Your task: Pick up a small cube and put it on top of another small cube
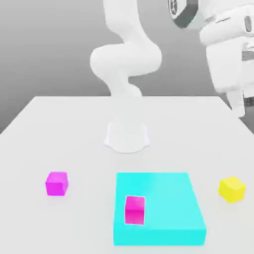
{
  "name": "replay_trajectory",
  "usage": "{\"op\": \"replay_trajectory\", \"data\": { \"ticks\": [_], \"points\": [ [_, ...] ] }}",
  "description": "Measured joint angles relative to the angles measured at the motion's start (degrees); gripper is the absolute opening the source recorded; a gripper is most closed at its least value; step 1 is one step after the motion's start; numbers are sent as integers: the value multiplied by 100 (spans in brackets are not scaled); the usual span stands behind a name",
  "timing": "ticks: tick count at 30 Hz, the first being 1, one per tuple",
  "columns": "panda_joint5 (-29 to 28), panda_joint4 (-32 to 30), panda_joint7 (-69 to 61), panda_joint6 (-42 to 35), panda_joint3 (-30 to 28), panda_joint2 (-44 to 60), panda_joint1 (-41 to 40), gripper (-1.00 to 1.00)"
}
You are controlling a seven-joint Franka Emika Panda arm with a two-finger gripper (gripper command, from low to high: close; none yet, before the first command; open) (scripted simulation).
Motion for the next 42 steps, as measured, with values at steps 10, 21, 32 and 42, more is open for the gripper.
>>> {"op": "replay_trajectory", "data": {
  "ticks": [10, 21, 32, 42],
  "points": [
    [-707, -652, -1791, 969, 509, 1863, 1056, 0],
    [-1257, -521, -1702, 1998, 229, 3243, 1383, -100],
    [-1039, -842, -2221, 996, 38, 1872, 907, -100],
    [-1674, -1447, -3529, 502, -1326, 640, -1617, -100]
  ]
}}
